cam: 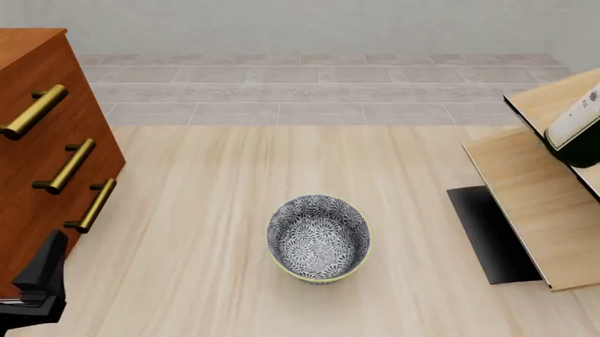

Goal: Put the wine bottle on the wine rack.

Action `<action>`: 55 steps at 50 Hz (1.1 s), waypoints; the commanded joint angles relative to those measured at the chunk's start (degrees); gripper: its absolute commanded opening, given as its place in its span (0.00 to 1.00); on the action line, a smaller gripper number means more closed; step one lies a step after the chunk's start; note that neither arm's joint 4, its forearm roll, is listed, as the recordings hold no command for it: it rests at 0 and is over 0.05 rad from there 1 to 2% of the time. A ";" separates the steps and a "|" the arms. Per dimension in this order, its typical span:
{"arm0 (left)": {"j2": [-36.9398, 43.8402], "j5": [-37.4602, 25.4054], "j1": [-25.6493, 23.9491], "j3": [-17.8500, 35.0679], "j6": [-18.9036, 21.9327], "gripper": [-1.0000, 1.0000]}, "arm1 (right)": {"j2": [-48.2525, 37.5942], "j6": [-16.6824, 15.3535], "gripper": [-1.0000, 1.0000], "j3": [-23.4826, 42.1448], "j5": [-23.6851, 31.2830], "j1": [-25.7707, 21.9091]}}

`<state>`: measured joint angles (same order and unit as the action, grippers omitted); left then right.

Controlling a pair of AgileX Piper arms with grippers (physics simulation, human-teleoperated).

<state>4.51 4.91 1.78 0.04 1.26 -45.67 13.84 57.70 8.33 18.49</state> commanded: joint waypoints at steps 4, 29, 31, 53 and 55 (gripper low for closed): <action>0.45 0.56 -0.26 0.04 0.17 1.00 | -1.35 3.82 0.00 -0.87 -2.30 2.58; 0.50 0.30 -0.50 -0.01 0.22 1.00 | -3.08 5.68 0.00 -3.65 -4.42 5.33; 0.40 0.17 -0.50 -0.02 0.24 1.00 | -3.27 5.69 0.00 -3.82 -4.68 5.55; 1.62 0.86 -0.68 -0.03 0.36 1.00 | -7.73 6.73 0.00 -5.86 -8.87 7.52; 1.49 0.64 -0.81 0.02 0.57 1.00 | -7.93 6.53 0.00 -5.74 -8.87 7.50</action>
<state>5.76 5.59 1.16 0.02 1.62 -51.29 19.45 53.25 0.71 25.18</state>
